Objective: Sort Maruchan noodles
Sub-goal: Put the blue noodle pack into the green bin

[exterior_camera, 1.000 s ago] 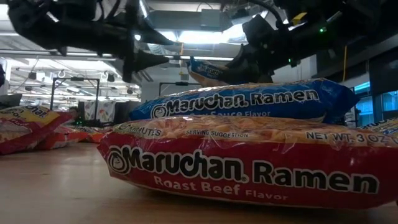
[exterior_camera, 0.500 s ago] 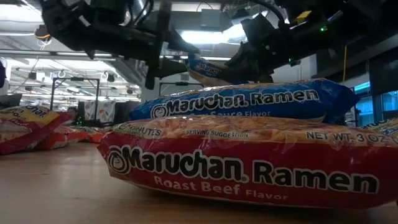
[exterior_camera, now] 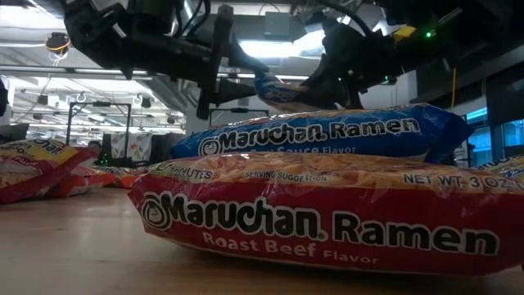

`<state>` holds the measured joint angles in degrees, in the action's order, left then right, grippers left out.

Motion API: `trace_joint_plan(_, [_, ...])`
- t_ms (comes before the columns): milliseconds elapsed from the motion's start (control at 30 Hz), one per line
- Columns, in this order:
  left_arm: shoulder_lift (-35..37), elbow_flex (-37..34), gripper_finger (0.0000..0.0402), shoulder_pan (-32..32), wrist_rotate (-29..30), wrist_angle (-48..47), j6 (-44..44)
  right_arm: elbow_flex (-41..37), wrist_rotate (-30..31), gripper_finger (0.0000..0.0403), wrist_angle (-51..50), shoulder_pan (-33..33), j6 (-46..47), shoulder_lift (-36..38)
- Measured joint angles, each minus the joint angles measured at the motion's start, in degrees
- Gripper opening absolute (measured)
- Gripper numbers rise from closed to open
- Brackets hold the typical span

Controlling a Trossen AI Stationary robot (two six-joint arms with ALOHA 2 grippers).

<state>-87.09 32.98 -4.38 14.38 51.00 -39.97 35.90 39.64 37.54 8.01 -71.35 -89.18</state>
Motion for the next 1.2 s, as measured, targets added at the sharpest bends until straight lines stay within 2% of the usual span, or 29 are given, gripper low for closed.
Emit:
trace_joint_plan(400, [0.16, -0.01, 0.0199, 0.00, -2.12, 0.22, 1.12, 0.00, -2.74, 0.0010, 4.64, 1.05, -2.97, 0.01])
trace_joint_plan(667, [3.71, 0.01, 0.0199, -0.02, -2.98, -1.54, 5.35, 0.13, 4.34, 0.0005, 5.99, 1.05, -6.70, 0.08])
trace_joint_plan(833, [6.74, -0.01, 0.0199, 0.04, -1.51, -4.39, 8.00, 0.13, 6.35, 0.0006, 7.72, 0.96, -6.64, 0.08])
trace_joint_plan(1000, [6.74, -0.01, 0.0199, 0.00, -0.85, -4.44, 7.64, 0.13, 0.25, 0.0005, 7.62, 0.96, -6.75, 0.08])
trace_joint_plan(1200, [6.71, -0.01, 0.0199, 0.02, -0.38, -4.92, 6.31, 0.11, -2.77, 0.0004, 8.32, 0.99, -7.83, 0.08])
